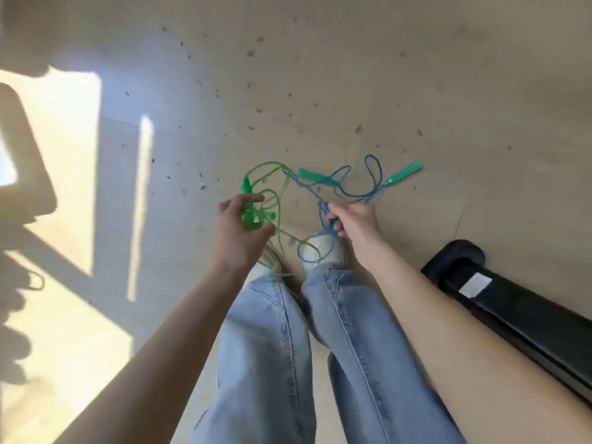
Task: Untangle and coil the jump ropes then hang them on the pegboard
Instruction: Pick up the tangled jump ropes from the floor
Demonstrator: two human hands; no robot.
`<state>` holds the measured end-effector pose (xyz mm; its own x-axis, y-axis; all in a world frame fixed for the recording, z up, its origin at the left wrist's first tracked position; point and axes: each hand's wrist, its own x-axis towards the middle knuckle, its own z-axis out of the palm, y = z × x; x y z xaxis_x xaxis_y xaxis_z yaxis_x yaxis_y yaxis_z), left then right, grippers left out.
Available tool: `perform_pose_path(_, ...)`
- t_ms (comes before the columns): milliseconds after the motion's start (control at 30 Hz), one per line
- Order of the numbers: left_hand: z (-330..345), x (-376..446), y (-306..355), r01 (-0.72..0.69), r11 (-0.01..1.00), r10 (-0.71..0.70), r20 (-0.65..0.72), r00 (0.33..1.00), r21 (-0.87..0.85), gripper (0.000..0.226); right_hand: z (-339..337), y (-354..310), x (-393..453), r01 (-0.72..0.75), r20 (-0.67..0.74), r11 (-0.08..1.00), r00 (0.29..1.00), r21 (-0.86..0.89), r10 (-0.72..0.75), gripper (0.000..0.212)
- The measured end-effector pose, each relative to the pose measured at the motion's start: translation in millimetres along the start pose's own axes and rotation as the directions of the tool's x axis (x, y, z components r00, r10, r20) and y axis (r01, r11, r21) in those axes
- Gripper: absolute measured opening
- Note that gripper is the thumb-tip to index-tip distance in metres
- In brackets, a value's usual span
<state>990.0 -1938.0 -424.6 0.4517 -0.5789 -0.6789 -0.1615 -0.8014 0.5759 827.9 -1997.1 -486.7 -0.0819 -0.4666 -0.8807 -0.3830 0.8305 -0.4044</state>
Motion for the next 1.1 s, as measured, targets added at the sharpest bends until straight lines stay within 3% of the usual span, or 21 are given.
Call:
perform_pose_path(133,-105.1,-76.5,117.3,-0.27,0.928,0.203,0.26,0.944,0.256,0.068,-23.0,-131.6,-194.0,0.155,0.16,0.986,0.974,0.056,-0.162,0.036)
perform_pose_path(233,-181.6,-153.8,212.6,-0.502,0.851,0.391,0.454,0.801,0.153,0.077,-56.4,-229.1,-347.4,0.293,0.367,0.952,0.88,0.084,-0.303,0.042)
perform_pose_path(333,-239.6,-216.9,284.8,-0.651,0.758,0.513,0.579,0.634,0.042,0.058,-87.7,-303.6,-461.7,0.348,0.455,0.904,0.782,0.247,-0.425,0.045)
perform_pose_path(400,-265.9,-239.3,323.9,-0.686,0.725,0.521,0.609,0.598,0.054,0.034,-108.8,-344.0,-494.6,0.383,0.303,0.829,0.8,0.408,-0.518,0.04)
perform_pose_path(500,-306.4,-241.3,377.9,-0.497,0.868,0.45,0.446,0.774,-0.015,0.01,-139.3,-397.9,-497.6,0.495,0.045,0.734,0.815,0.465,-0.578,0.037)
perform_pose_path(600,-332.5,-218.0,435.9,-0.323,0.905,0.409,0.356,0.84,-0.278,0.015,-147.9,-430.3,-468.2,0.576,-0.012,0.756,0.797,0.31,-0.603,0.025)
perform_pose_path(700,-320.2,-183.2,513.1,-0.182,0.824,0.344,0.22,0.913,-0.537,0.015,-132.9,-470.0,-426.9,0.446,0.29,0.795,0.763,0.412,-0.578,0.021)
perform_pose_path(800,-300.2,-131.1,596.7,-0.017,0.688,0.153,0.122,0.981,-0.725,0.013,-120.1,-528.7,-383.9,0.269,0.555,0.843,0.654,0.465,-0.515,0.069)
perform_pose_path(833,-300.3,-111.7,621.2,-0.004,0.678,0.102,0.089,0.991,-0.736,0.012,-116.4,-550.7,-370.2,0.292,0.602,0.851,0.608,0.436,-0.518,0.077)
perform_pose_path(867,-303.5,-92.8,643.8,-0.001,0.682,0.067,0.061,0.996,-0.732,0.012,-112.0,-573.5,-358.1,0.384,0.619,0.849,0.582,0.364,-0.528,0.07)
perform_pose_path(933,-313.1,-58.8,682.8,0.005,0.663,0.038,0.04,0.998,-0.749,0.015,-104.1,-623.2,-338.5,0.573,0.511,0.801,0.643,0.173,-0.57,0.035)
perform_pose_path(1000,-322.2,-25.7,712.3,0.008,0.649,0.021,0.029,0.999,-0.76,0.016,-105.6,-675.6,-324.0,0.59,0.328,0.799,0.737,0.113,-0.591,0.018)
perform_pose_path(1100,-336.4,22.0,738.0,-0.108,0.842,0.084,-0.068,0.994,-0.528,0.003,-121.7,-746.2,-305.7,0.479,0.253,0.84,0.806,0.254,-0.535,0.019)
